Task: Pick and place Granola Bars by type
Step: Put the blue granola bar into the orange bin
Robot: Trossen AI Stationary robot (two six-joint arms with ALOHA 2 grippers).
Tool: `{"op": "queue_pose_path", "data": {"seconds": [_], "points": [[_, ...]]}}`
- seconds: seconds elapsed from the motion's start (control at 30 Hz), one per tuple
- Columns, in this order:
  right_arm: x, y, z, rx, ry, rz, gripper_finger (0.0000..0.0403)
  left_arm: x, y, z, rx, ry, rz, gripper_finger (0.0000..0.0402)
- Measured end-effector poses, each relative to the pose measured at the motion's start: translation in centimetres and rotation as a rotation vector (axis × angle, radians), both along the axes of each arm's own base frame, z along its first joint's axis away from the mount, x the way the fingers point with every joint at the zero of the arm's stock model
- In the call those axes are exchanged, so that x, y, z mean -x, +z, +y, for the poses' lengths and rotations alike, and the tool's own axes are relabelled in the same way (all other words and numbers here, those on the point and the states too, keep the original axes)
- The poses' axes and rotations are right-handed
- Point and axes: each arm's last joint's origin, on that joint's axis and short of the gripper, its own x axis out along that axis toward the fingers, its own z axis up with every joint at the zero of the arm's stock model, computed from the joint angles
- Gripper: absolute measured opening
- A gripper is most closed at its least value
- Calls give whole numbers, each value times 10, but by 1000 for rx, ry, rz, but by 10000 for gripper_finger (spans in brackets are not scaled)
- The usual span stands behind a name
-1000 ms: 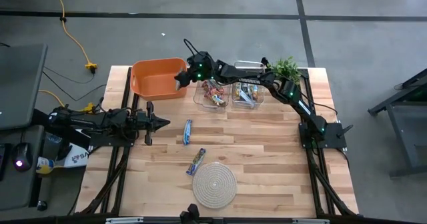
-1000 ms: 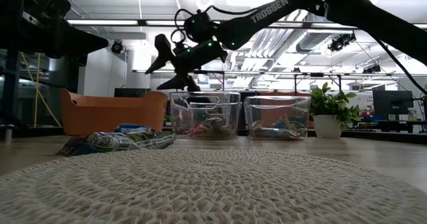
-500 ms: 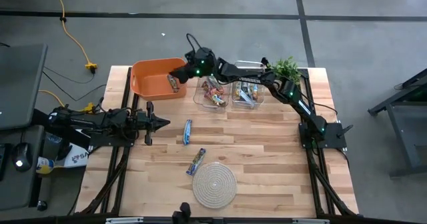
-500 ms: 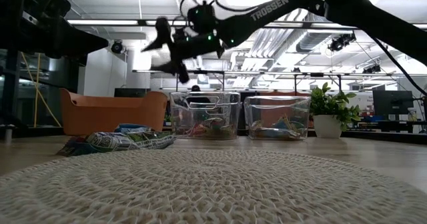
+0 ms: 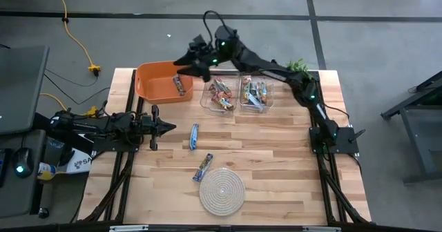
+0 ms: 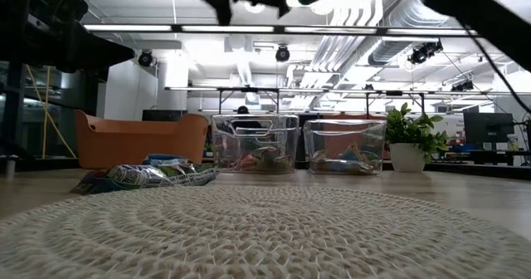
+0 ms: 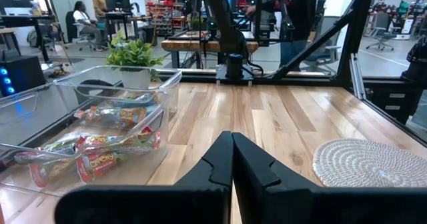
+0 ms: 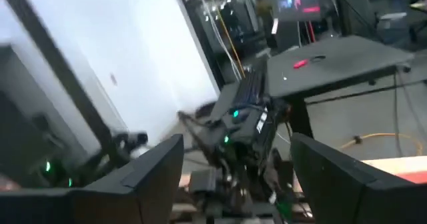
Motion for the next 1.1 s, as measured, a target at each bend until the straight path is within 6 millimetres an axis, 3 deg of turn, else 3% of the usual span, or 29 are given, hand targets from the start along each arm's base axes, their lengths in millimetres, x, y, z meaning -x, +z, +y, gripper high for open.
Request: {"op": "queue_pose_path", "data": {"seconds": [0.2,0.37,0.57,0.87,1.1], "points": [[47,30,16,184,-72,203,259,0,0,0,0,0,0,0],[100,50,37,339,-208,469,259,0,0,0,0,0,0,0],[152,72,66,389,-317,694,259,0,0,0,0,0,-1,0],[217,112,110,279,-344,703,246,0,0,0,0,0,0,0],[275,141,139,314,-431,616,149,0,0,0,0,6,0,0]]}}
